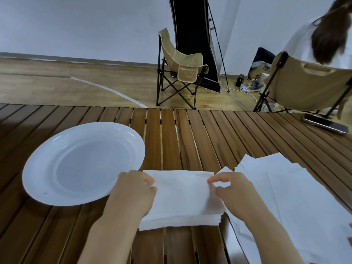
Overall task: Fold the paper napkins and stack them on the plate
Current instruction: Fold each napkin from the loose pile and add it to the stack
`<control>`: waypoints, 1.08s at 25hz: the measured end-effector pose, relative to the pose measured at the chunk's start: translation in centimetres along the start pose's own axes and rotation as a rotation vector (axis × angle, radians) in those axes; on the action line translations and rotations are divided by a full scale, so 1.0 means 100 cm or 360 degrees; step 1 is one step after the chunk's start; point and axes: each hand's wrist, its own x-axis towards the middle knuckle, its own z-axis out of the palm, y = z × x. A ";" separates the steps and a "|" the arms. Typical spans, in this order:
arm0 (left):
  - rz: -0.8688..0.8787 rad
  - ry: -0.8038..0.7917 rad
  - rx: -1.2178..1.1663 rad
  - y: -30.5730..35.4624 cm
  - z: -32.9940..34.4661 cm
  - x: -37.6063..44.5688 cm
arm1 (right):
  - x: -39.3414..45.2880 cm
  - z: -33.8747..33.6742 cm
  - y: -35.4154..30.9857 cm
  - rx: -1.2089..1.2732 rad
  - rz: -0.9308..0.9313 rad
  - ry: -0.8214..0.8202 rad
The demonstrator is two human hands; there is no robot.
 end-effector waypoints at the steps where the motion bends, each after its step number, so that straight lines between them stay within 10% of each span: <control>1: 0.0008 0.0011 0.0018 0.003 0.000 -0.003 | 0.000 -0.002 0.002 -0.0065 -0.0001 0.0022; 13: 0.0118 0.0241 -0.0125 0.024 -0.001 -0.023 | 0.012 -0.003 0.039 -0.0772 0.0445 -0.0323; 27: 0.0111 0.0174 -0.0174 0.020 -0.005 -0.016 | 0.004 -0.008 0.020 -0.0640 0.0533 -0.0176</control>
